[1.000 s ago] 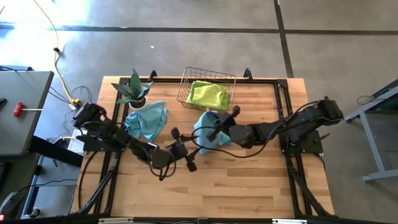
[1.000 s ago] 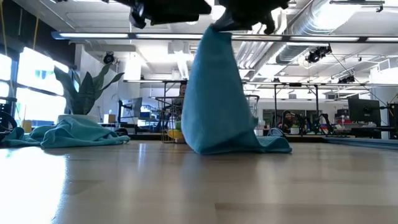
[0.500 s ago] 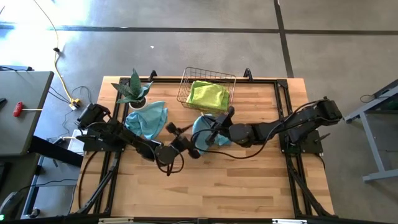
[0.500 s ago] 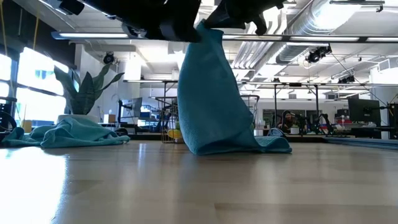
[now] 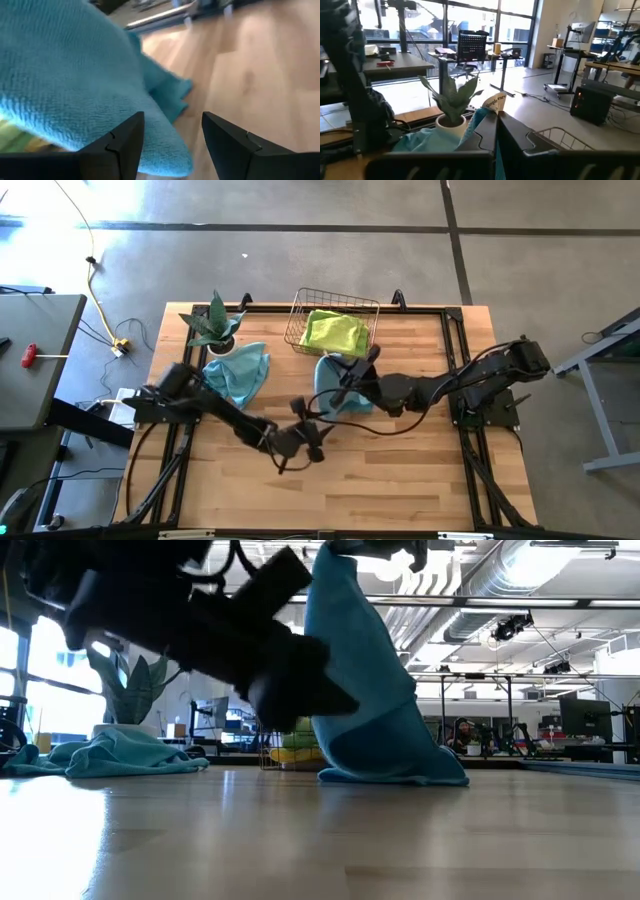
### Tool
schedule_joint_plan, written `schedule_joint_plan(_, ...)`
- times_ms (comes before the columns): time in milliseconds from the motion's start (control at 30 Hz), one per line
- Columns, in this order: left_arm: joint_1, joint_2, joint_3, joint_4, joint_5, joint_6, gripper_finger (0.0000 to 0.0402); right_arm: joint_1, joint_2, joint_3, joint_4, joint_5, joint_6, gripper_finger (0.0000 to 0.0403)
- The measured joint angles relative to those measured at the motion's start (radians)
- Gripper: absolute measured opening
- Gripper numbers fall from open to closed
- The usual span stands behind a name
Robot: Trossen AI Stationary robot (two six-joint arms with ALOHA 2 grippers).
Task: Fold microfiber towels
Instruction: Fold the bottom blue microfiber towel
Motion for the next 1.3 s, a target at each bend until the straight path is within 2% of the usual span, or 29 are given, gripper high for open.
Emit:
schedule_joint_plan(133, -0.025, 0.092, 0.086, 0.007, -0.157, 0.098, 0.0190, -0.007, -0.001, 0.000, -0.005, 0.023, 0.005, 0.0000)
schedule_joint_plan(367, -0.035, 0.215, 0.247, 0.009, -0.354, 0.298, 0.0190, -0.020, -0.002, 0.000, -0.007, 0.004, 0.095, 0.0000)
schedule_joint_plan(500, -0.021, 0.258, 0.299, 0.008, -0.526, 0.321, 0.0190, -0.022, -0.002, 0.000, -0.006, -0.005, 0.126, 0.0000)
schedule_joint_plan(567, -0.013, 0.267, 0.306, 0.007, -0.579, 0.307, 0.0184, -0.022, -0.002, 0.000, -0.006, -0.005, 0.148, 0.0000)
schedule_joint_plan(767, 0.000, 0.269, 0.306, -0.039, -0.606, 0.287, 0.0158, -0.026, -0.003, 0.000, 0.017, -0.007, 0.174, 0.0000)
schedule_joint_plan(900, 0.006, 0.269, 0.306, -0.039, -0.687, 0.307, 0.0142, -0.026, -0.003, 0.000, 0.002, -0.007, 0.169, 0.0000)
schedule_joint_plan(1000, 0.021, 0.269, 0.298, -0.034, -0.688, 0.312, 0.0133, -0.017, -0.003, 0.000, -0.031, -0.007, 0.167, 0.0000)
schedule_joint_plan(1300, 0.041, 0.229, 0.297, -0.031, -0.688, 0.359, 0.0129, 0.040, -0.004, 0.000, -0.340, 0.025, 0.215, 0.0000)
